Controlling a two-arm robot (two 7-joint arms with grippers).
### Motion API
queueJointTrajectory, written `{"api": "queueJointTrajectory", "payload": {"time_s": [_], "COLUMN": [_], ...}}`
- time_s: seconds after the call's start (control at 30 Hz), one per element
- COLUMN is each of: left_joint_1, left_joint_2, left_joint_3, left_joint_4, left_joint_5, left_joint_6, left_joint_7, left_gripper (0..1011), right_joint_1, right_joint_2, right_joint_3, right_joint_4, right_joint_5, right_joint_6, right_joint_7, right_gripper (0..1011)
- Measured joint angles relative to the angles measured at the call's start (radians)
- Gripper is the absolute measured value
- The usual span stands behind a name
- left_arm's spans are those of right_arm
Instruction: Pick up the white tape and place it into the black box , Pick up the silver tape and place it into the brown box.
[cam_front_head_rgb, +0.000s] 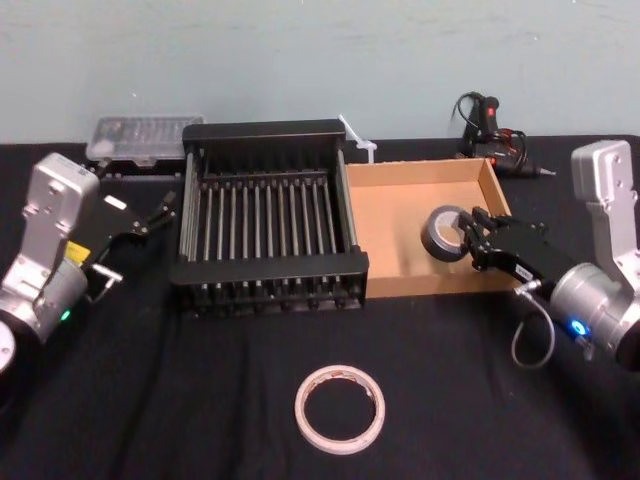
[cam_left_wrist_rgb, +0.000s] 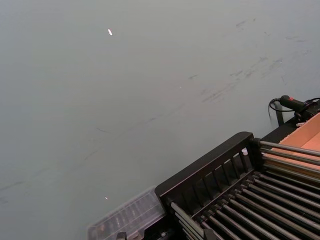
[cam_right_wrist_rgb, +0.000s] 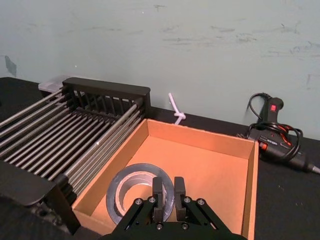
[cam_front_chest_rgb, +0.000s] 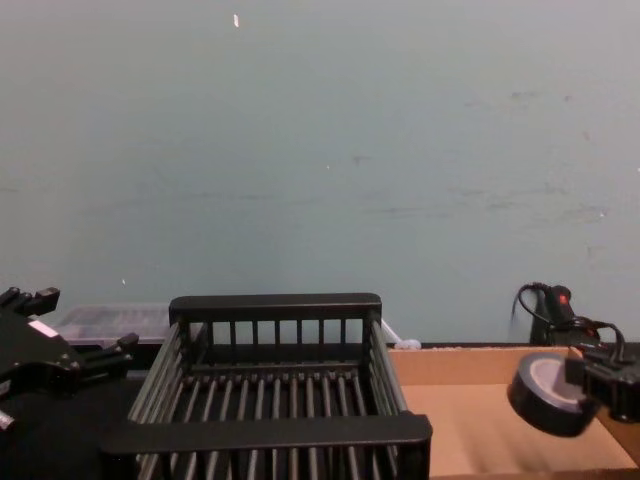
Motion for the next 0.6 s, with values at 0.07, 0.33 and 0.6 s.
{"api": "queueJointTrajectory", "payload": {"time_s": [0.07,0.33,0.6], "left_joint_1": [0.0,0.0,0.0], "left_joint_2": [0.0,0.0,0.0], "left_joint_3": [0.0,0.0,0.0], "left_joint_4": [0.0,0.0,0.0], "left_joint_5": [0.0,0.0,0.0], "left_joint_6": [0.0,0.0,0.0], "left_joint_7": [0.0,0.0,0.0], "left_gripper": [1001,1001,1001], "right_joint_1": [0.011,0.068,0.115], "right_joint_2": [-0.006,-0.034,-0.057], "right_joint_3": [-0.003,-0.016,-0.021], "right_joint_4": [0.01,0.073,0.133], "right_joint_5": [-0.003,-0.019,-0.036], "right_joint_6": [0.0,0.005,0.008], "right_joint_7": [0.0,-0.002,-0.005], "right_gripper": [144,144,144]}}
